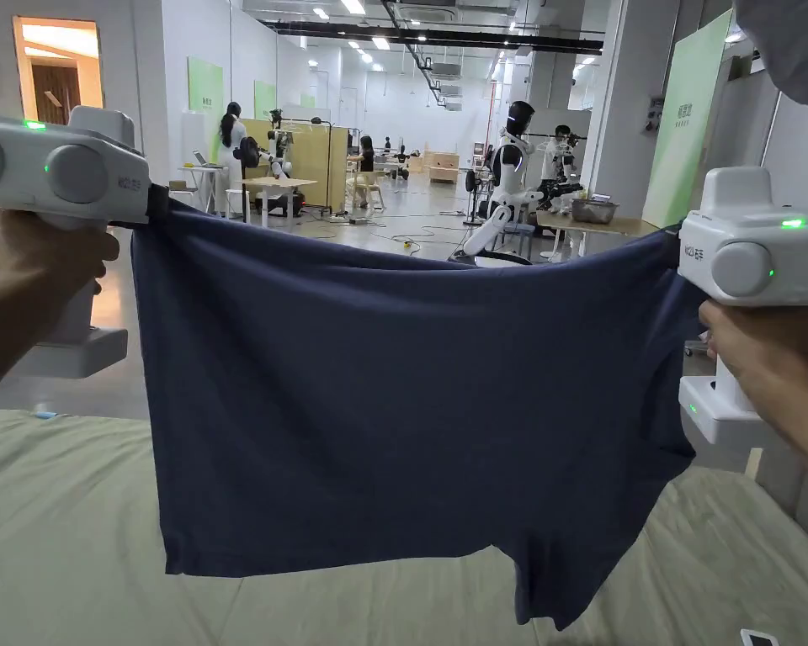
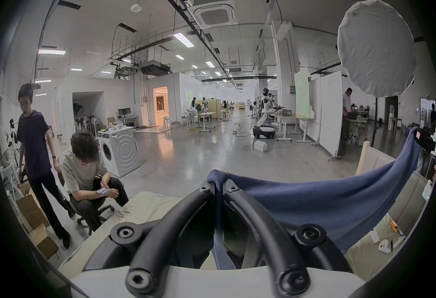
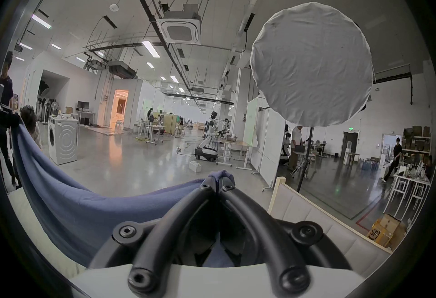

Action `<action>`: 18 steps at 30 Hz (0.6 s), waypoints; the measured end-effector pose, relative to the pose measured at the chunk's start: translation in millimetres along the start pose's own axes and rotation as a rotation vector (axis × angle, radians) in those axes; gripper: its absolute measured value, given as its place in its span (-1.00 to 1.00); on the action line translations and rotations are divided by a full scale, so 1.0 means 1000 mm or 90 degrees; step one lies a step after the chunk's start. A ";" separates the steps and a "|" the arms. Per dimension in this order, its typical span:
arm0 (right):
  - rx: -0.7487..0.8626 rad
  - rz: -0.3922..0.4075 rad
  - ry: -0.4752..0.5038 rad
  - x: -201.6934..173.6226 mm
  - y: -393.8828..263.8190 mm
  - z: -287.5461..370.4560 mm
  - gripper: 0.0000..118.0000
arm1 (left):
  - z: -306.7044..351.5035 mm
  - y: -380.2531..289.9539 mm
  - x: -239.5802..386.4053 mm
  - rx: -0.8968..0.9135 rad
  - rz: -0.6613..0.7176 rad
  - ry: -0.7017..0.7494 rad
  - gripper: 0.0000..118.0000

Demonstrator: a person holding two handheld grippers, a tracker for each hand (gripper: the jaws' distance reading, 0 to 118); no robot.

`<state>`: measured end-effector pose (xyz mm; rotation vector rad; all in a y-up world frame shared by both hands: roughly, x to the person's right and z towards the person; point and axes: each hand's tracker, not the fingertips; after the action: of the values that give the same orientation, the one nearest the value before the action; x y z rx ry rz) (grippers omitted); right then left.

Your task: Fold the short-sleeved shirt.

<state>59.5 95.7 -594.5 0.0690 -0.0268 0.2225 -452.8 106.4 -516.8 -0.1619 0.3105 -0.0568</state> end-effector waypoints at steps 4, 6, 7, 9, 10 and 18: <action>-0.017 0.010 0.005 -0.003 -0.023 0.005 -0.97 | 0.000 -0.021 0.001 -0.011 -0.023 -0.005 -0.91; -0.031 0.022 0.010 -0.004 -0.039 0.007 -0.97 | 0.001 -0.036 0.001 -0.022 -0.029 -0.006 -0.91; -0.036 0.024 0.011 -0.005 -0.047 0.009 -0.97 | 0.002 -0.044 0.001 -0.023 -0.023 -0.007 -0.91; -0.058 0.024 0.021 -0.005 -0.064 0.015 -0.97 | 0.007 -0.061 -0.001 -0.038 -0.014 -0.012 -0.91; -0.067 0.022 0.023 -0.008 -0.074 0.023 -0.97 | 0.009 -0.074 -0.002 -0.045 -0.006 -0.014 -0.91; -0.103 0.020 0.039 -0.008 -0.123 0.089 -0.97 | 0.059 -0.144 -0.010 -0.075 -0.001 -0.042 -0.91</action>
<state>77.2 -31.5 -514.3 -0.0988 0.0159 0.2533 -448.7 -25.9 -433.8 -0.2799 0.2480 -0.0343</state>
